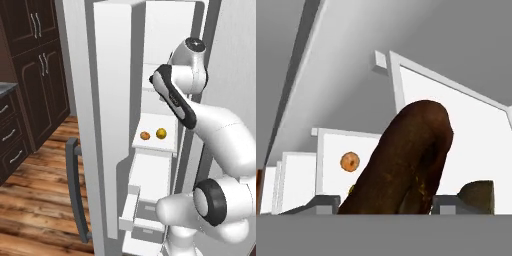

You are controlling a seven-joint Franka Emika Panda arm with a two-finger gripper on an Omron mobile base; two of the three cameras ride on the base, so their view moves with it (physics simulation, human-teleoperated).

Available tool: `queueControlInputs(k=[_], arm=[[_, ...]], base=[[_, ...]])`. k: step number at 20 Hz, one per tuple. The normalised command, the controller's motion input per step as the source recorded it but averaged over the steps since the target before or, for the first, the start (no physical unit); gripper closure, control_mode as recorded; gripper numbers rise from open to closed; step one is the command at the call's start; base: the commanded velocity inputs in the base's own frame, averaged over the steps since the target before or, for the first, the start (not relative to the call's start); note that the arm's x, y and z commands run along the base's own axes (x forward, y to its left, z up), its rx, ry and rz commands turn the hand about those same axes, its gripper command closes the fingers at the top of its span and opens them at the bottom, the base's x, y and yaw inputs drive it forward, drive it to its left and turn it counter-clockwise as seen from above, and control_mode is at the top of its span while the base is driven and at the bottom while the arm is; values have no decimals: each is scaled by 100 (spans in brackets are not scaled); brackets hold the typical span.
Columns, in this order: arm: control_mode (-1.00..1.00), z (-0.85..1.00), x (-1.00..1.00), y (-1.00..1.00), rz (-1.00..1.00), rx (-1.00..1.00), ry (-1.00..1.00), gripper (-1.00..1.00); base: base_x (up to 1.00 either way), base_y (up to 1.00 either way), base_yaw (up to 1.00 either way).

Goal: Take the sweet potato and kiwi from the highest rack and move them to the second highest rack where the lemon and tangerine are located, to maximize freezer space. Close the freezer door after rearranging.

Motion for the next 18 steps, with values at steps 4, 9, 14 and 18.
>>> queueControlInputs(k=[4, 9, 14, 18], arm=[[-100, -17, -96, 0, 4, 0, 0, 100], [-100, -41, -68, 0, 4, -13, 0, 100], [-100, -56, -12, 0, 0, -32, 0, 100], [-100, -37, 0, 0, 0, -12, 0, 100]], base=[[0, 0, 0], [0, 0, 0], [0, 0, 0], [0, 0, 0]])
